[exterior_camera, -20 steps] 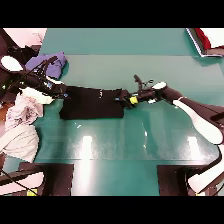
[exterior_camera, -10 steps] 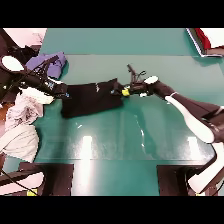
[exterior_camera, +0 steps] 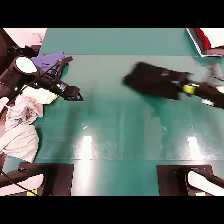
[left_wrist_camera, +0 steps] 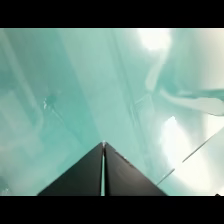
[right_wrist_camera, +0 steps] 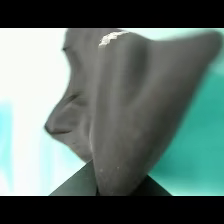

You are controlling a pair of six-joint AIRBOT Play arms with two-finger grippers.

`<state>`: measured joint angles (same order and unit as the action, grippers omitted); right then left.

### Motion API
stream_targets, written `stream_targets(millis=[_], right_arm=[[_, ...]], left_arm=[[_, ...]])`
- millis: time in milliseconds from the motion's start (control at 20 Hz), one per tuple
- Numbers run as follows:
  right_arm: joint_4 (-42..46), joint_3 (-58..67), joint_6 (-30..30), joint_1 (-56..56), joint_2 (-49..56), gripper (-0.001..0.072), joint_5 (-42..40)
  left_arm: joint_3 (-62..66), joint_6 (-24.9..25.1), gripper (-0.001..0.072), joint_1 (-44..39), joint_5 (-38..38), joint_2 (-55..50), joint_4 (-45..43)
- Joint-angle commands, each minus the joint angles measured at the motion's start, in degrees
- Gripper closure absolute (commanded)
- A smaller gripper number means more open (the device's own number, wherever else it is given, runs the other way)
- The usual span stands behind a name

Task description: Fold the shirts.

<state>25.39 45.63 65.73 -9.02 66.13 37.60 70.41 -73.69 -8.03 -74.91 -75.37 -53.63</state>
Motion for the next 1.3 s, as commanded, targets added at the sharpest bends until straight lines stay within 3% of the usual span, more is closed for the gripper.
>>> stream_targets(millis=[0, 200, 450, 500, 550, 600, 700, 800, 850, 900, 1100, 1150, 1250], right_arm=[[10.2, -10.2, 4.7, -23.2, -14.8, 0.0698, -1.7], [17.8, -12.7, 4.8, -42.7, -17.1, 0.0698, 3.5], [30.5, -5.8, 4.9, -48.9, -10.5, 0.0695, 11.1], [34.2, -3.6, 4.9, -49.0, -8.9, 0.0634, 13.9], [39.3, -1.0, 4.8, -48.9, -7.1, 0.0257, 16.2], [44.5, 1.6, 4.8, -48.9, -5.5, -0.0008, 19.2], [54.1, 7.0, 7.2, -48.9, -3.2, -0.0007, 25.5], [58.3, 11.6, 14.2, -48.9, -2.0, -0.0005, 28.8], [56.4, 13.4, 17.1, -48.9, -1.7, 0.0000, 29.1], [51.4, 15.0, 17.8, -48.1, -1.7, 0.0053, 29.4], [38.1, 19.8, 17.8, -37.6, -2.0, 0.0063, 32.2], [37.1, 20.9, 17.8, -33.5, -2.0, 0.0128, 33.8], [37.2, 23.0, 17.8, -23.5, -2.0, 0.0406, 36.7]], left_arm=[[0.1, -0.2, 0.0680, -1.2, 2.4, 0.0, 1.4], [0.1, -2.5, 0.0680, -1.2, 3.7, 0.0, 1.8], [0.1, -2.8, 0.0680, -1.2, 2.7, 0.0, 1.8], [0.1, -2.8, 0.0680, -1.2, 2.5, 0.0, 1.8], [0.1, -2.8, 0.0680, -1.2, 2.3, 0.0, 1.8], [0.1, -2.8, 0.0680, -1.2, 1.7, 0.0, 1.8], [0.1, -2.4, 0.0680, -1.2, -0.2, 0.0, 1.7], [0.1, -2.3, 0.0680, -1.2, -0.9, 0.0, 1.7], [0.1, -2.3, 0.0680, -1.2, -0.4, 0.0, 1.7], [0.1, -2.3, 0.0679, -1.2, 0.8, 0.0, 1.8], [0.1, -2.4, 0.0680, -1.2, 2.4, 0.0, 1.8], [0.1, -2.4, 0.0679, -1.2, 1.8, 0.0, 1.8], [0.1, -2.8, 0.0680, -1.2, 1.0, 0.0, 2.3]])
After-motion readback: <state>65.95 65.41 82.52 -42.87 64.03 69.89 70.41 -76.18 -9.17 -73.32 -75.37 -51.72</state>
